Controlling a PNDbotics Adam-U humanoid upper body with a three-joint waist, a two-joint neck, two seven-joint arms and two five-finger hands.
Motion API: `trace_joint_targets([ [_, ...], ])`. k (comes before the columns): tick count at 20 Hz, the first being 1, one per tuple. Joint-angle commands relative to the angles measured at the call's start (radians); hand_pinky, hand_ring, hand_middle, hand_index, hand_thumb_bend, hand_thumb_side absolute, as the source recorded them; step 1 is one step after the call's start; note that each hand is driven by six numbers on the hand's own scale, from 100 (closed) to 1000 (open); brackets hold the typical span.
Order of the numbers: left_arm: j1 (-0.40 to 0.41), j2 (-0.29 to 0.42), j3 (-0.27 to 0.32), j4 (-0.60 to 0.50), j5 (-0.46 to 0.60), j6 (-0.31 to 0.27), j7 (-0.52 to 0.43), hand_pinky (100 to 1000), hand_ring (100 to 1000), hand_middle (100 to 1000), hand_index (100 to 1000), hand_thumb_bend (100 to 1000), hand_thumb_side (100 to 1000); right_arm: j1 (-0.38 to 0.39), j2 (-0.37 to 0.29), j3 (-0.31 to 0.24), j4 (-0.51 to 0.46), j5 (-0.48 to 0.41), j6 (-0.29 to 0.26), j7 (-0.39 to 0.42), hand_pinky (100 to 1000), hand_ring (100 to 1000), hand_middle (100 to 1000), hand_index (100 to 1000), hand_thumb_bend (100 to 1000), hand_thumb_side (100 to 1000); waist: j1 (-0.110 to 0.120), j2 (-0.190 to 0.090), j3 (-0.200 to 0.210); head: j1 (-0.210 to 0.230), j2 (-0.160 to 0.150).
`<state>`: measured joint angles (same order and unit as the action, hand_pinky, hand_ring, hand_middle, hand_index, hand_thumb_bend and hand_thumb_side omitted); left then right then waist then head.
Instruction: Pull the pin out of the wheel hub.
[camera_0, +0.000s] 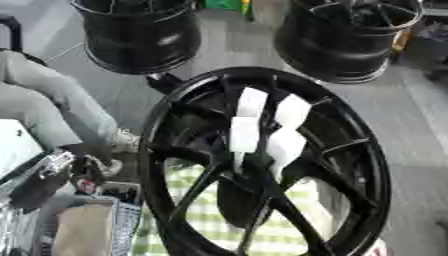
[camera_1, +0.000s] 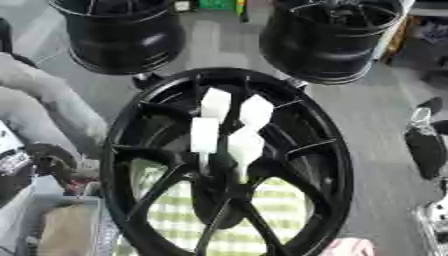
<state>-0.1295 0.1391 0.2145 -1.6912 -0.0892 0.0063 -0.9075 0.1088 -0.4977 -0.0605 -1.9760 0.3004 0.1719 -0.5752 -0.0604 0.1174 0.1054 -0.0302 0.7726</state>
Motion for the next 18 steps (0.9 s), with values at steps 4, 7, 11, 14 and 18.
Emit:
trace_joint_targets([
  [4, -0.005, 0.021, 0.000, -0.017, -0.001, -0.003, 0.000, 584, 461, 595, 703, 100, 897, -0.006, -0.298, 0.002, -0.024, 0.040, -0.030, 0.226, 609, 458, 798, 925, 167, 332, -0.004, -0.010, -0.003, 0.007, -0.003],
  [7, -0.005, 0.023, -0.001, -0.016, -0.002, -0.004, 0.000, 584, 461, 595, 703, 100, 897, -0.030, -0.424, 0.017, -0.024, 0.033, -0.050, 0.346, 632, 459, 810, 937, 189, 342, -0.007, -0.011, -0.003, 0.005, -0.003],
  [11, -0.004, 0.026, -0.004, -0.015, -0.003, -0.004, 0.000, 584, 461, 596, 703, 100, 899, -0.092, -0.566, 0.063, -0.024, -0.003, -0.088, 0.506, 660, 466, 823, 950, 219, 348, -0.011, -0.014, 0.003, 0.001, -0.003],
  [14, -0.003, 0.027, -0.010, -0.014, -0.005, -0.004, 0.000, 584, 461, 596, 703, 100, 899, -0.168, -0.631, 0.109, -0.024, -0.036, -0.116, 0.630, 673, 468, 828, 956, 237, 343, -0.014, -0.017, 0.008, -0.002, -0.003],
  [18, -0.004, 0.030, -0.016, -0.012, -0.006, -0.005, 0.000, 584, 461, 596, 703, 100, 900, -0.275, -0.665, 0.179, -0.024, -0.063, -0.144, 0.780, 687, 469, 837, 964, 259, 332, -0.017, -0.018, 0.020, -0.011, -0.003],
])
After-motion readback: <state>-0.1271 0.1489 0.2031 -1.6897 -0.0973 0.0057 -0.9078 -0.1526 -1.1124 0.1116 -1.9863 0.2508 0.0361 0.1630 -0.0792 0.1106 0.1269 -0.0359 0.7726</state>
